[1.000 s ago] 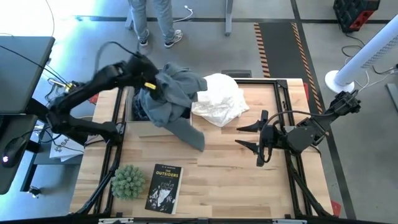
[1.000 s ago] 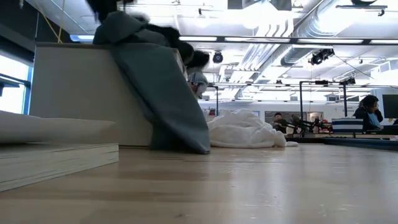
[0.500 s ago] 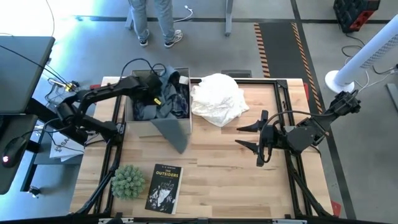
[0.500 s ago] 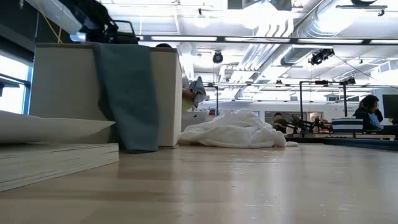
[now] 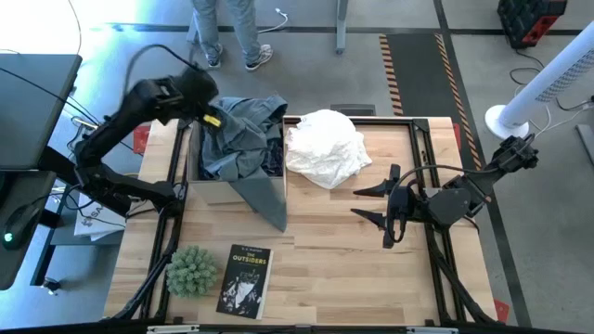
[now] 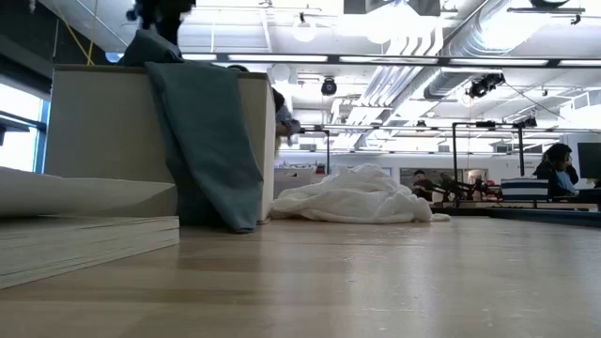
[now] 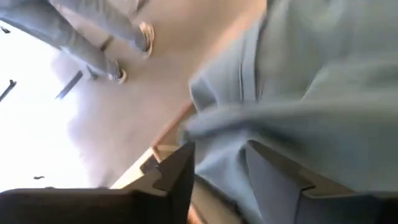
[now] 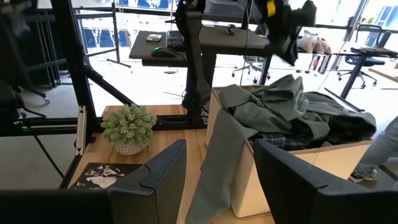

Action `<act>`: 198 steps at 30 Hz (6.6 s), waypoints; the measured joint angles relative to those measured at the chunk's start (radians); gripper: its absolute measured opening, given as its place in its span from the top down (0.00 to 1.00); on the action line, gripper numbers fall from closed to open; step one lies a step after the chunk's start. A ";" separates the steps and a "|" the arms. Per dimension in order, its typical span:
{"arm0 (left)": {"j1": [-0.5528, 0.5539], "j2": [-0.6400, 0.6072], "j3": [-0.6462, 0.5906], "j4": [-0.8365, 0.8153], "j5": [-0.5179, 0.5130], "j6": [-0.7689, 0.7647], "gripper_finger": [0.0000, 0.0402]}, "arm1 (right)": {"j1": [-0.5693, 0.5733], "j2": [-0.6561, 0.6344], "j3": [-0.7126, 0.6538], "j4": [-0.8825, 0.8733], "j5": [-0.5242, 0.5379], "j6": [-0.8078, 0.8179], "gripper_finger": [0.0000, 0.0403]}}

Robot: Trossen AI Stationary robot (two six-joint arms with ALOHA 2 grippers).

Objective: Sort clothes
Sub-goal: Put the blue pants into the laundry organizer

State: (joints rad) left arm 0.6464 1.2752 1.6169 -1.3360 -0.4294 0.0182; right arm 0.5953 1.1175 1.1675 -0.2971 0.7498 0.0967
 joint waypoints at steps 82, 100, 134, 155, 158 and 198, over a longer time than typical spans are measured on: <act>-1.094 0.405 -0.630 0.263 -0.540 0.581 0.45 | 0.000 0.004 0.000 -0.035 -0.017 0.027 0.54; -1.083 0.155 -0.509 0.525 -0.771 0.226 0.97 | 0.000 0.004 0.000 -0.035 -0.018 0.035 0.54; -0.333 -0.257 -0.835 0.816 -0.047 -0.015 0.84 | 0.000 0.047 0.000 -0.035 -0.020 0.026 0.54; -0.224 -0.192 -0.595 0.881 0.076 0.009 0.54 | 0.000 0.047 0.000 -0.011 -0.020 0.005 0.54; -0.220 -0.160 -0.645 0.760 0.061 -0.037 0.55 | 0.000 0.047 0.000 -0.012 -0.020 0.008 0.54; -0.063 0.065 -0.973 1.521 0.087 -0.219 0.84 | 0.000 0.046 0.000 -0.006 -0.021 -0.008 0.54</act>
State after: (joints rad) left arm 0.5832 1.3400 0.6435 0.1853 -0.3421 -0.2008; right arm 0.5949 1.1637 1.1675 -0.3027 0.7292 0.0887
